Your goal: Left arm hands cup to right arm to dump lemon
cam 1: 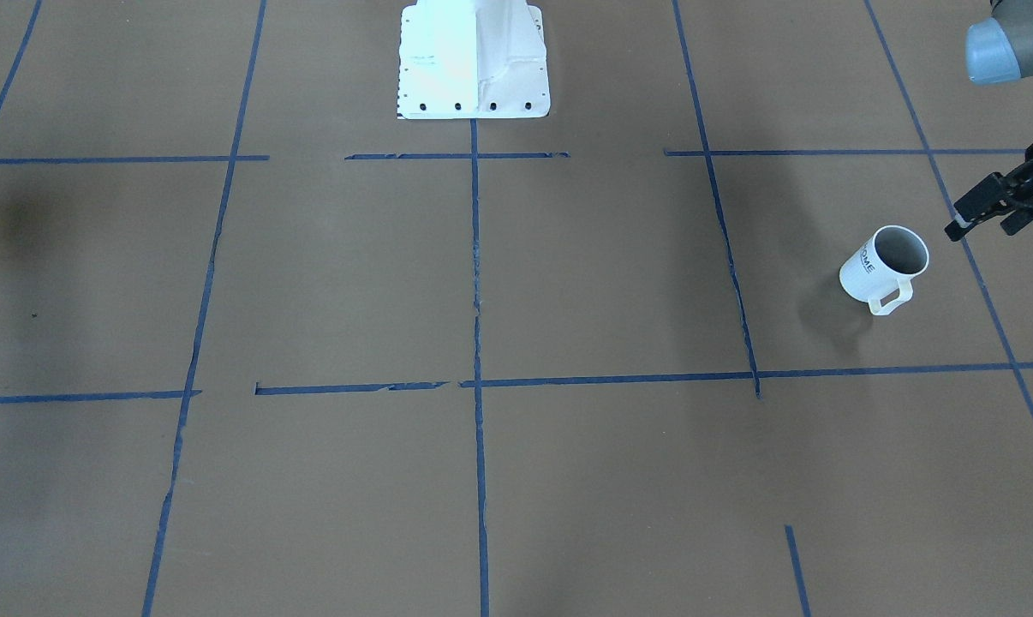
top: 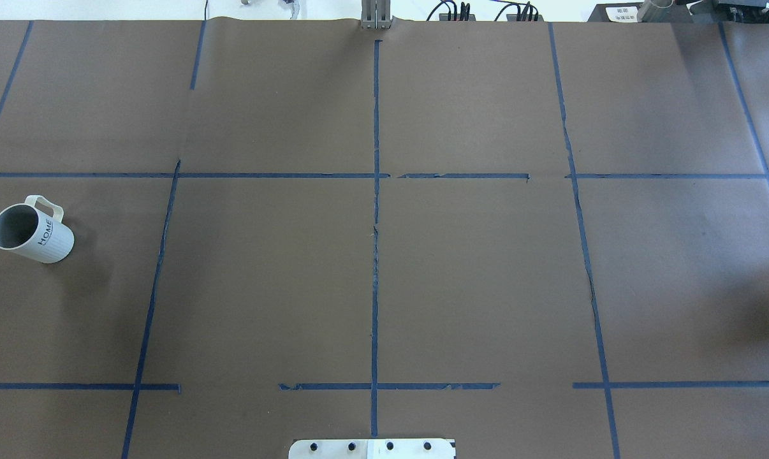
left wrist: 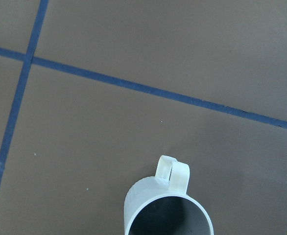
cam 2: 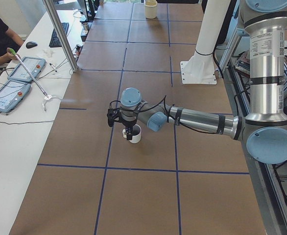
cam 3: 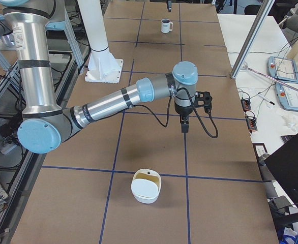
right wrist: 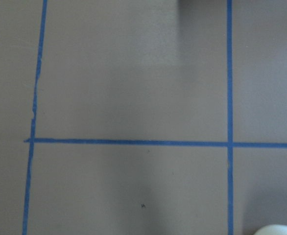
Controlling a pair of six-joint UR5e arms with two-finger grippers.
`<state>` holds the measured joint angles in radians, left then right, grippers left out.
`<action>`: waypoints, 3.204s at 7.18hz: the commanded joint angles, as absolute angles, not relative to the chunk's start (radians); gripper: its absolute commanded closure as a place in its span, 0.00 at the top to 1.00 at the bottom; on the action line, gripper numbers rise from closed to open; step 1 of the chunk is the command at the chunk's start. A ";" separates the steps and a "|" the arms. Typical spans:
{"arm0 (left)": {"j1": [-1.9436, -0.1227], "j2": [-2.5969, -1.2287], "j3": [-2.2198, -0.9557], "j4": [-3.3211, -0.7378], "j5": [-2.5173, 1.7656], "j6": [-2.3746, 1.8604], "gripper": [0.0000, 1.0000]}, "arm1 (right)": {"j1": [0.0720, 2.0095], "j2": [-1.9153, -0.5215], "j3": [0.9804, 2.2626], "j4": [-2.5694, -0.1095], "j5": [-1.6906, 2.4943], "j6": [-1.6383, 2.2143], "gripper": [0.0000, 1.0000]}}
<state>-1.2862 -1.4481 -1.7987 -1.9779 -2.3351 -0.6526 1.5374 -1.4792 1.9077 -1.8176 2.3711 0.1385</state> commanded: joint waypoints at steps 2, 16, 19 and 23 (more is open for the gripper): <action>-1.449 -1.405 -1.796 -1.843 -2.431 -0.291 1.00 | 1.546 -1.620 1.931 -2.071 2.281 -0.056 1.00; -1.577 -1.307 -1.930 -1.485 -2.387 0.072 1.00 | 1.523 -1.694 1.930 -1.922 2.318 -0.060 1.00; -1.578 -1.301 -1.973 -1.470 -2.391 0.074 1.00 | 1.523 -1.692 1.930 -1.921 2.318 -0.061 1.00; -1.575 -1.308 -2.003 -1.401 -2.391 0.075 1.00 | 1.523 -1.692 1.933 -1.921 2.319 -0.066 1.00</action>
<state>-1.5761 -1.3071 -1.9969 -1.4142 -2.3914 0.0740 1.5233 -1.6925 1.9304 -1.9205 2.3182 -0.0642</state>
